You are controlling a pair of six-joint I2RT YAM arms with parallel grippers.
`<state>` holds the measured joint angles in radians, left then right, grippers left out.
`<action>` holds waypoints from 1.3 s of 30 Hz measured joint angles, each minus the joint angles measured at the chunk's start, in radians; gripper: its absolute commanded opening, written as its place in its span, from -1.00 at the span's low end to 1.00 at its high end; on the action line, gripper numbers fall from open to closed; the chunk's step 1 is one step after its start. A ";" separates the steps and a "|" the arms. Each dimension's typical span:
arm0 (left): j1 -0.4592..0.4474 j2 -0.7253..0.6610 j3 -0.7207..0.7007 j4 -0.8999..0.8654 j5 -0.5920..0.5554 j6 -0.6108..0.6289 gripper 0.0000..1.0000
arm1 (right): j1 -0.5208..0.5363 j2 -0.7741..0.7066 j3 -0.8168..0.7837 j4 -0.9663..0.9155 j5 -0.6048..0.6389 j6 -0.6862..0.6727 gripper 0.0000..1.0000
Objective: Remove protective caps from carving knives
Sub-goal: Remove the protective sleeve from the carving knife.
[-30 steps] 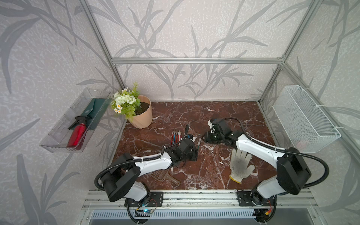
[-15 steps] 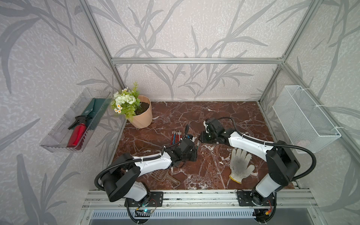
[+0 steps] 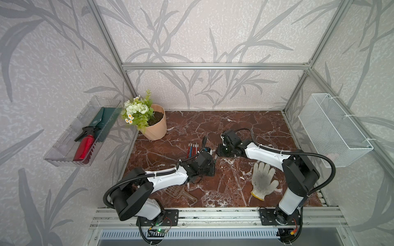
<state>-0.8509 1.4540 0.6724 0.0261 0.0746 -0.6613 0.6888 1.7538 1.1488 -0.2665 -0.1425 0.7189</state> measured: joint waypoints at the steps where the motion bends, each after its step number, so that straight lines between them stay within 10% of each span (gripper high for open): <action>1: 0.000 0.000 0.000 -0.002 0.000 0.000 -0.88 | 0.000 0.002 0.000 0.000 0.000 0.000 -0.46; 39: -0.004 0.000 0.031 -0.047 -0.022 -0.004 -0.89 | -0.013 0.047 0.034 0.053 -0.042 0.063 -0.93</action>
<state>-0.8547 1.4544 0.7036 -0.0212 0.0528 -0.6655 0.6754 1.8011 1.1828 -0.2138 -0.1848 0.7818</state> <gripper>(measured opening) 0.087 0.105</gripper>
